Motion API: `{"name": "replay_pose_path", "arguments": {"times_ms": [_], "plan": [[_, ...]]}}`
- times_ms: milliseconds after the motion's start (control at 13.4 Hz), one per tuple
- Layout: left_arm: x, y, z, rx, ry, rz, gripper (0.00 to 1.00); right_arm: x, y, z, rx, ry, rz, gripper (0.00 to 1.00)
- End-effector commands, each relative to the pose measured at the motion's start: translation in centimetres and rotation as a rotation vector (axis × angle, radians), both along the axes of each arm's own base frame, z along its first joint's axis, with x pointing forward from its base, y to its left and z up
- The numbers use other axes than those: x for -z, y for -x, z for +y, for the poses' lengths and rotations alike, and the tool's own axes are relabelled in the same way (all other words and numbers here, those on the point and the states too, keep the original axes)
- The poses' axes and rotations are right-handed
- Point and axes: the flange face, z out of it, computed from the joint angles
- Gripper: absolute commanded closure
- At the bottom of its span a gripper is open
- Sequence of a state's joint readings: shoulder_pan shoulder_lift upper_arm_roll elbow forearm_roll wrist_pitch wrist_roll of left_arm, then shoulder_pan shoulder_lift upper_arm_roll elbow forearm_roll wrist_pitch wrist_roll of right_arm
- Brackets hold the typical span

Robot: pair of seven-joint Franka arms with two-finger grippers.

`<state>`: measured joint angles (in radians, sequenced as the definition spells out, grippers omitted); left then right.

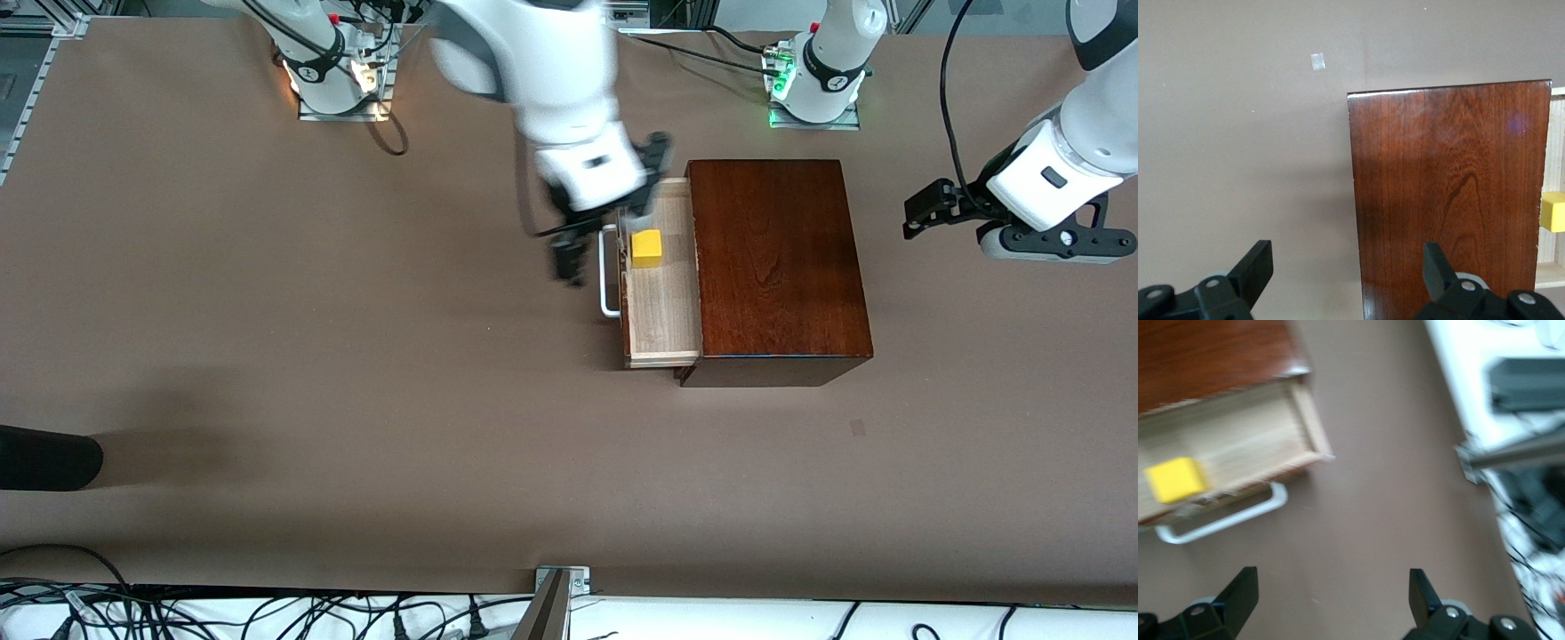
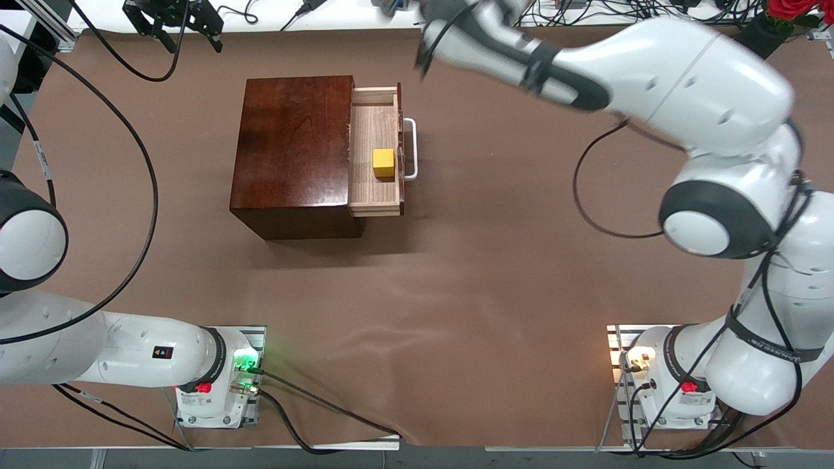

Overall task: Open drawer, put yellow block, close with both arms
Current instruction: 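Lift the right gripper away while the left gripper reaches the drawer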

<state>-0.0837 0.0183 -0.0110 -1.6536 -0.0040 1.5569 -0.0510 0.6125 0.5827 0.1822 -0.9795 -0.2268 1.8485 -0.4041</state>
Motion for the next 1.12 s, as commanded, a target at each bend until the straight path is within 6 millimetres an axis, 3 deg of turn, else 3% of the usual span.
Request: {"name": "replay_pose_path", "arguments": {"times_ms": [0,224,373,447,522,746,820,895,1044], "plan": [[-0.2,0.9,-1.4,0.050,0.010,0.035,0.00,-3.1,-4.0,-7.9,0.113,-0.057,0.007,0.00],[-0.2,2.1,-5.8,0.200,0.014,0.068,0.00,-5.1,-7.9,-18.3,0.267,-0.176,0.100,0.00],[-0.7,2.7,-8.9,0.322,0.024,0.059,0.00,-4.7,-9.7,-25.3,0.379,-0.219,0.209,0.00],[-0.6,2.9,-10.0,0.357,0.026,0.062,0.00,-5.9,-9.3,-28.6,0.433,-0.234,0.227,0.00],[0.1,3.0,-11.5,0.424,0.034,0.077,0.00,-5.9,-8.4,-31.1,0.495,-0.216,0.239,0.00],[3.1,3.1,-17.2,0.642,0.094,0.130,0.00,-6.0,-3.5,-36.0,0.700,-0.201,0.281,0.00],[4.9,2.8,-19.0,0.677,0.121,0.165,0.00,-5.8,-2.1,-36.9,0.754,-0.200,0.280,0.00],[5.2,2.5,-21.0,0.689,0.166,0.168,0.00,-4.9,-0.9,-37.6,0.795,-0.191,0.280,0.00],[6.8,3.9,-26.7,0.789,0.192,0.200,0.00,-4.5,0.4,-38.4,0.846,-0.151,0.269,0.00]]}}
